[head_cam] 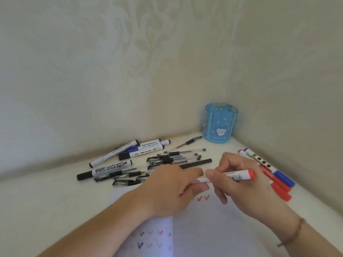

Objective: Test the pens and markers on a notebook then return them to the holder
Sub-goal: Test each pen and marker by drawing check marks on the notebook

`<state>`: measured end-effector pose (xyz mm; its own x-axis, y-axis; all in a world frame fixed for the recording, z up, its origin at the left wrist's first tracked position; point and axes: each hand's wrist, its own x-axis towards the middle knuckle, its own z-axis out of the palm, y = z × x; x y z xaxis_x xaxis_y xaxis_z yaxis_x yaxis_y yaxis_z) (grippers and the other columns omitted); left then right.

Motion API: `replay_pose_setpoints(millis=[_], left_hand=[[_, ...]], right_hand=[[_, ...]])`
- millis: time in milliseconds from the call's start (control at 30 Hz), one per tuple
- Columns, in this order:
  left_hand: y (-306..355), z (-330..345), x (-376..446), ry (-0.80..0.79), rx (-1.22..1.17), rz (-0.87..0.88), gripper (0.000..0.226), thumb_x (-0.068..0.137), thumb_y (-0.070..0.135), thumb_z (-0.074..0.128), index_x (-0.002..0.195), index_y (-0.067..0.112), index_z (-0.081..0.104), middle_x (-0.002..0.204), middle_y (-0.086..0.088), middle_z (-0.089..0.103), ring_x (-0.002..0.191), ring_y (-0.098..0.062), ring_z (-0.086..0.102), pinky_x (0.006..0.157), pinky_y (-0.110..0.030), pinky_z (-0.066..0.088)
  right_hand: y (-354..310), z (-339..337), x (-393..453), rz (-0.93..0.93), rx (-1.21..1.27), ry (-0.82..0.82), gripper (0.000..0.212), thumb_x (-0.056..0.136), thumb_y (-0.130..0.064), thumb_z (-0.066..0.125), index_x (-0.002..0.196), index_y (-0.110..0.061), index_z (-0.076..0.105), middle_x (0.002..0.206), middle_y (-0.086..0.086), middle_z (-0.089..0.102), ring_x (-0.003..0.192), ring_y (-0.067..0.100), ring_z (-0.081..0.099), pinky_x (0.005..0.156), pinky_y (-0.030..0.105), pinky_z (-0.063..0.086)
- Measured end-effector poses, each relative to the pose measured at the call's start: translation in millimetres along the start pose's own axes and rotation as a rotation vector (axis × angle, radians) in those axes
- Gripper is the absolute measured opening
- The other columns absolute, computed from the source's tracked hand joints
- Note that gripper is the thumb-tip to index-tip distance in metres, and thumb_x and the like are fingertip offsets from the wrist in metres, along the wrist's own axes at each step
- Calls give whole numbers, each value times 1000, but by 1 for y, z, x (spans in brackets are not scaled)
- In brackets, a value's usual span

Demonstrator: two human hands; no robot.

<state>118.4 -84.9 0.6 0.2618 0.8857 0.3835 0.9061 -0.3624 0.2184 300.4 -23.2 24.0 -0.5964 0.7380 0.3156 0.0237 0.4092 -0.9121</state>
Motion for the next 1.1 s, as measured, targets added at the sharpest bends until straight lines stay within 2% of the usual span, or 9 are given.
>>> replay_pose_setpoints(millis=[133, 267, 400, 500, 600, 700, 800, 967, 1100], left_hand=[[0, -3, -5, -23, -204, 49, 45, 96, 54, 36, 89, 17, 60, 46, 6, 34, 42, -5, 36, 46, -27, 28], [8, -5, -3, -50, -353, 56, 40, 96, 47, 47, 82, 11, 57, 45, 7, 30, 42, -5, 35, 46, -17, 21], [10, -11, -5, -139, -444, 62, 37, 94, 46, 53, 76, 13, 55, 48, 7, 34, 45, -5, 34, 47, -15, 21], [11, -14, -9, -135, -416, 65, 41, 89, 62, 50, 78, 23, 53, 47, 6, 35, 44, -7, 35, 47, -17, 22], [2, -18, -10, -80, -403, -22, 46, 81, 75, 43, 103, 35, 51, 53, 11, 43, 49, -5, 40, 51, -20, 26], [-13, -21, -12, -36, -382, -44, 21, 96, 43, 33, 110, 35, 46, 67, 8, 47, 63, -9, 45, 60, -23, 33], [-16, -15, -12, 15, -365, -64, 16, 101, 30, 33, 109, 33, 46, 73, 10, 48, 68, -10, 46, 67, -27, 41], [-15, -5, -9, 2, -417, -116, 22, 92, 48, 57, 111, 41, 47, 95, 21, 58, 90, 0, 59, 78, -22, 48], [-17, -3, -7, 77, -502, -176, 22, 84, 26, 74, 94, 37, 57, 96, 24, 64, 91, 7, 63, 68, -5, 40]], right_hand=[[1, -4, -3, -77, -131, -121, 29, 83, -39, 68, 65, -19, 57, 50, 1, 64, 43, 9, 56, 47, 22, 44], [-3, -14, -8, -175, -328, -156, 30, 79, -64, 60, 66, -37, 57, 57, -3, 64, 49, 18, 59, 46, 37, 49], [-7, -13, -11, -334, -312, -180, 25, 86, -51, 62, 65, -39, 53, 54, -6, 57, 45, 16, 49, 42, 28, 38], [-5, -8, -13, -366, -215, -126, 26, 79, -34, 72, 61, -37, 54, 51, -13, 54, 43, 6, 43, 43, 18, 32], [-4, -17, -7, -280, 195, 138, 20, 70, -20, 66, 54, -24, 56, 43, 4, 50, 35, 15, 41, 41, 19, 27], [-3, -38, 1, -136, 407, 247, 21, 82, -29, 64, 71, -12, 69, 55, 21, 62, 42, 31, 57, 39, 22, 31], [10, -33, 4, 97, 169, 185, 52, 55, -59, 82, 68, -10, 70, 68, 19, 70, 58, 35, 63, 39, 27, 39], [35, -16, 4, 276, 62, 142, 37, 76, -12, 76, 50, -15, 51, 42, 11, 44, 41, 23, 40, 46, 28, 29], [37, -15, 5, 304, 14, 159, 48, 80, -8, 73, 45, -18, 42, 41, 6, 43, 38, 21, 39, 43, 24, 28]])
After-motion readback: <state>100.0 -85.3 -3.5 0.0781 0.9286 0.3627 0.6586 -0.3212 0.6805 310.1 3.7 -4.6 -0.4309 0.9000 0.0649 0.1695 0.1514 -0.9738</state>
